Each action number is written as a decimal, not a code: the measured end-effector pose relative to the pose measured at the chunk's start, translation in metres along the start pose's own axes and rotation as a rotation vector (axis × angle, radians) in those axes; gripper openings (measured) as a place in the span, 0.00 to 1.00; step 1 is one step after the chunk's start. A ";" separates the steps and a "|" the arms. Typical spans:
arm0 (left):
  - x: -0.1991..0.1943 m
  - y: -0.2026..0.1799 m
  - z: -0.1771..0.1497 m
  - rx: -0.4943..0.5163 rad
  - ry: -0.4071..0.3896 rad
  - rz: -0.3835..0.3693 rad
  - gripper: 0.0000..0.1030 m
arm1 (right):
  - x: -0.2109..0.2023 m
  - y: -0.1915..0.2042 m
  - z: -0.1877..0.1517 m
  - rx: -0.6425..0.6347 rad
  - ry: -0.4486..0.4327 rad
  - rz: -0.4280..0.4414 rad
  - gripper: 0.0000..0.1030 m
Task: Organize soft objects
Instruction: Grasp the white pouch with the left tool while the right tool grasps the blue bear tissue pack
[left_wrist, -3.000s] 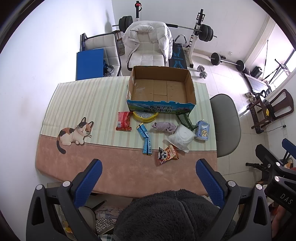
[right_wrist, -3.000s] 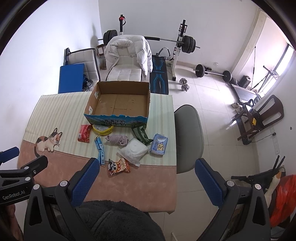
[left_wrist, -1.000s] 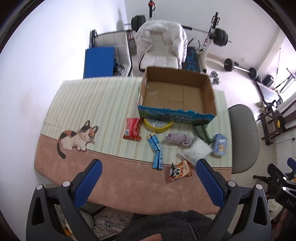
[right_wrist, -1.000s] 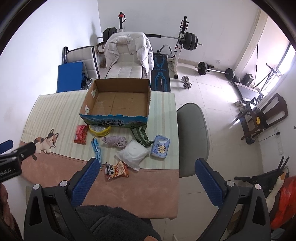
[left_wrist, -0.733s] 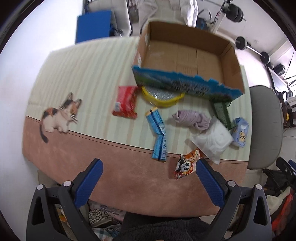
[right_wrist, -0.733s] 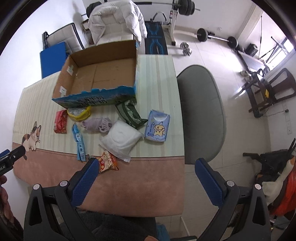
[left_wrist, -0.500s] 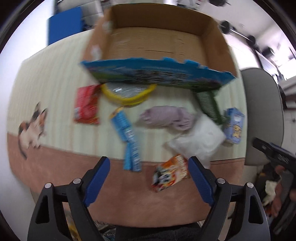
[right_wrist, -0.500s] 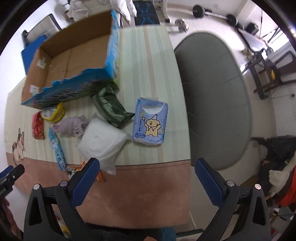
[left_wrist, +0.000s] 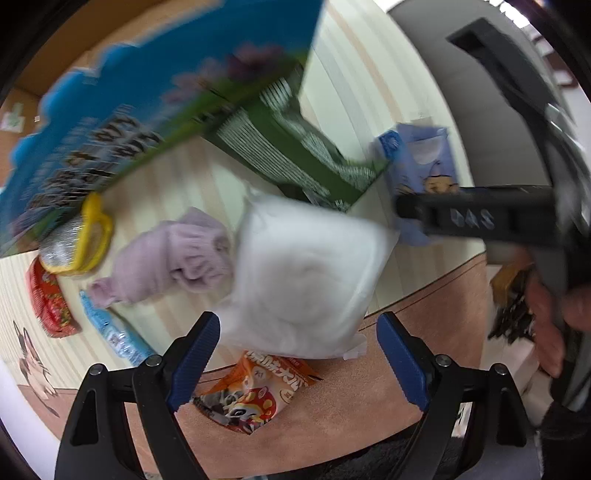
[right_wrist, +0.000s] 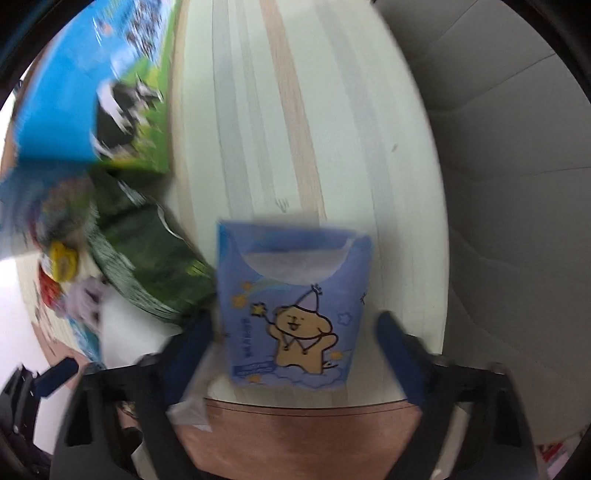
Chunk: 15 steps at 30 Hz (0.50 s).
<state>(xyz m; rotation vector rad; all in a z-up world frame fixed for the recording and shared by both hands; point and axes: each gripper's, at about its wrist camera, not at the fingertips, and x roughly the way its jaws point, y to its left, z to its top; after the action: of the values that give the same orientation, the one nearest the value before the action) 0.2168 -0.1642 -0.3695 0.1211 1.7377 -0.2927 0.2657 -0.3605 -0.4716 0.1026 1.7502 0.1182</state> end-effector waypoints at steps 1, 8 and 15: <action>0.005 -0.003 0.003 0.009 0.012 0.008 0.84 | 0.004 -0.003 -0.004 -0.005 0.018 -0.014 0.61; 0.035 -0.020 0.024 -0.001 0.061 0.064 0.85 | 0.019 -0.041 -0.053 0.006 0.125 0.008 0.58; 0.054 -0.024 0.037 -0.052 0.069 0.058 0.84 | 0.025 -0.055 -0.068 0.056 0.103 0.067 0.67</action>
<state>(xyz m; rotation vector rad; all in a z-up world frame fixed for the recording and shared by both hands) 0.2357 -0.2012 -0.4258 0.1456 1.8050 -0.2028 0.1943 -0.4131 -0.4912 0.1991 1.8537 0.1246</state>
